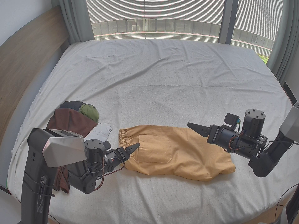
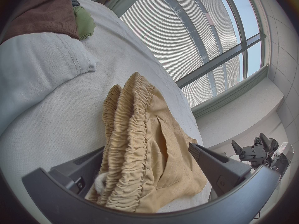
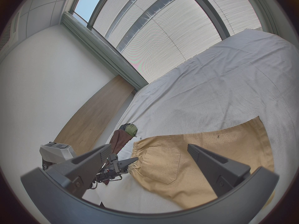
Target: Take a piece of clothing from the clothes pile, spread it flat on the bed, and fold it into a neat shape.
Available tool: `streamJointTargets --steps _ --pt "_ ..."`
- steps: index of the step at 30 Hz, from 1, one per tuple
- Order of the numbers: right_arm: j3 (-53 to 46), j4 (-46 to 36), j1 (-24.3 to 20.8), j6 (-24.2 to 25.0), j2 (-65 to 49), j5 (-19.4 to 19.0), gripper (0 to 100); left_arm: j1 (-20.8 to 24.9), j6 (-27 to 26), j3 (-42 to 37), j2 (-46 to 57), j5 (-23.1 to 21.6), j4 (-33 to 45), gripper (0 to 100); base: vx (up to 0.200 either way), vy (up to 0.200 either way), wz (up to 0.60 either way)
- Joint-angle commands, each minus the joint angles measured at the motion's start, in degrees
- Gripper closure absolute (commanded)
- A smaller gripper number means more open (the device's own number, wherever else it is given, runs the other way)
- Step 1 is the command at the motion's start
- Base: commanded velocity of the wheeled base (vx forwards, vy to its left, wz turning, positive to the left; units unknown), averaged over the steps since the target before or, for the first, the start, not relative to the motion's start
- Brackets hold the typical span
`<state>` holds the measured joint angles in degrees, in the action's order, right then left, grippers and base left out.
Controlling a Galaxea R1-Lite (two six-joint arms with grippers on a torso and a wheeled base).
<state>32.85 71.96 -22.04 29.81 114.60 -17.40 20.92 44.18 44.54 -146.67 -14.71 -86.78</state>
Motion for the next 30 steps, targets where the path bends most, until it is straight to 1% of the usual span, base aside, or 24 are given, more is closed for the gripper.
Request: streamJointTargets --steps 1,3,4,15,17,20,23,27,28,29,30 --pt "0.0 0.0 0.0 0.0 0.1 0.0 0 0.0 0.0 0.1 -0.2 -0.1 0.1 0 0.0 0.0 0.0" --pt "0.0 0.1 0.0 0.0 0.1 0.0 0 0.1 0.0 0.2 -0.3 -0.1 0.2 0 0.0 0.0 0.0" --pt "0.0 0.1 0.0 0.1 0.1 0.0 0 0.1 0.0 0.2 -0.3 -0.1 0.2 100 0.0 0.0 0.0" --pt "-0.2 0.0 0.0 0.0 0.4 0.1 0 -0.4 0.1 -0.2 0.0 0.5 -1.4 100 0.0 0.0 0.0" --pt "-0.2 0.1 -0.1 0.0 1.5 0.0 0 -0.8 -0.2 -1.3 1.1 2.1 -1.7 100 0.0 0.0 0.0" --pt "-0.2 0.1 -0.2 -0.1 2.8 0.1 0 -1.6 -0.4 -3.5 3.7 2.4 -1.7 100 0.0 0.0 0.0" --pt "-0.3 1.3 -0.5 -0.2 4.1 0.0 0 -2.4 -1.2 -7.3 6.5 1.9 -1.7 100 0.0 0.0 0.0" --pt "-0.8 2.7 -0.5 -0.3 5.1 0.0 0 -3.5 -1.9 -9.0 7.4 1.5 -1.7 100 0.0 0.0 0.0" --pt "-0.9 3.3 -1.4 -0.3 6.2 0.0 0 -6.6 -4.8 -12.0 8.5 -0.8 -1.8 100 0.0 0.0 0.0" --pt "-0.9 3.3 -1.4 -0.3 6.2 0.0 0 -6.6 -4.8 -12.1 8.6 -0.9 -1.9 100 0.0 0.0 0.0" --pt "-1.0 3.4 -1.5 -0.3 6.9 0.0 0 -7.4 -4.9 -13.3 9.6 -2.1 -1.8 100 0.0 0.0 0.0"
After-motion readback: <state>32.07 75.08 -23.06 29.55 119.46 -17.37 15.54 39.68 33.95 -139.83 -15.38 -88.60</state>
